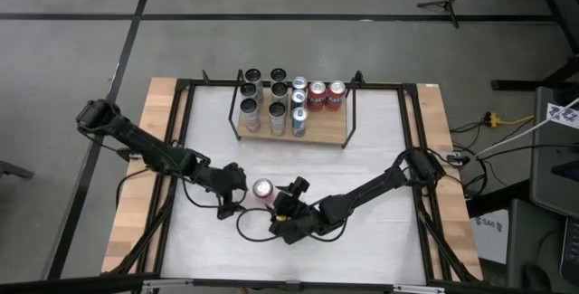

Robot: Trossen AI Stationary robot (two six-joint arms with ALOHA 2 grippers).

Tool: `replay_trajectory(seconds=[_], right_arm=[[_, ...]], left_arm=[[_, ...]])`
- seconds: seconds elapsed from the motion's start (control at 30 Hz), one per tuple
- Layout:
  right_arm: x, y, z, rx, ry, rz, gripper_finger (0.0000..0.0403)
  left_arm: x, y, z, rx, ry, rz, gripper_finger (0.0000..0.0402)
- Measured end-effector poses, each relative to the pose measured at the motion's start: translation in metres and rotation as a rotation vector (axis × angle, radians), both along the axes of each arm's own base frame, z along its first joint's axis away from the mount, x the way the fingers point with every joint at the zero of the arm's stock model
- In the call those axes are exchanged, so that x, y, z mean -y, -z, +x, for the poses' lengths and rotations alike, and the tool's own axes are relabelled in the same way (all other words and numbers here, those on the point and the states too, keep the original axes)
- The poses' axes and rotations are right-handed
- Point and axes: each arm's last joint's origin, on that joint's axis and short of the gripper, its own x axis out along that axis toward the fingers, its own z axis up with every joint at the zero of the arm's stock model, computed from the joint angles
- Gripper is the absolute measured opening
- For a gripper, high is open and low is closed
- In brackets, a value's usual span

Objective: Place canned beverage on shelf
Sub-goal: Put the red soda can on the shelf

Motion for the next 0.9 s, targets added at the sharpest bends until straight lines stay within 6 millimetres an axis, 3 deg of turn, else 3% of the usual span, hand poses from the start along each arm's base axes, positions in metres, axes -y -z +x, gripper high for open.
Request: replay_trajectory(seconds=[0.17, 0.43, 0.9], right_arm=[[-0.001, -0.009, -0.003, -0.035, -0.079, 0.087, 0.0303], [-0.009, -0.006, -0.002, -0.109, -0.264, 0.273, 0.0303], [-0.006, -0.008, 0.002, -0.024, -0.178, 0.159, 0.0303]], left_arm=[[-0.005, 0.003, -0.002, -0.008, -0.069, 0.101, 0.0350], [-0.011, 0.002, 0.000, 0.039, -0.079, 0.274, 0.0350], [-0.006, -0.009, 0.010, 0.187, 0.006, 0.225, 0.0350]])
